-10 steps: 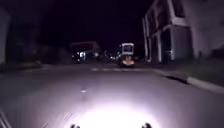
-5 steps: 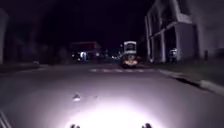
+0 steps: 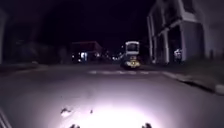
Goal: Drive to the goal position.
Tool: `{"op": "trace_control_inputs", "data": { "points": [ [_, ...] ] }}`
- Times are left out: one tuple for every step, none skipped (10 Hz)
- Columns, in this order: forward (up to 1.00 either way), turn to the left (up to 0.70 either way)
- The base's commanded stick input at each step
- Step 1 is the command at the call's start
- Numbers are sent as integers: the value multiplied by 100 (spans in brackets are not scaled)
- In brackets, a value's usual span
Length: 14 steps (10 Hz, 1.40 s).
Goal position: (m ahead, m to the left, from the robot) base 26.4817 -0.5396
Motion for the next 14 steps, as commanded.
{"op": "trace_control_inputs", "data": {
  "points": [
    [85,0],
    [85,0],
    [85,0],
    [85,0],
    [85,0],
    [85,0],
    [85,0],
    [85,0],
    [85,0],
    [85,0],
    [85,0],
    [85,0],
    [85,0],
    [85,0]
  ]
}}
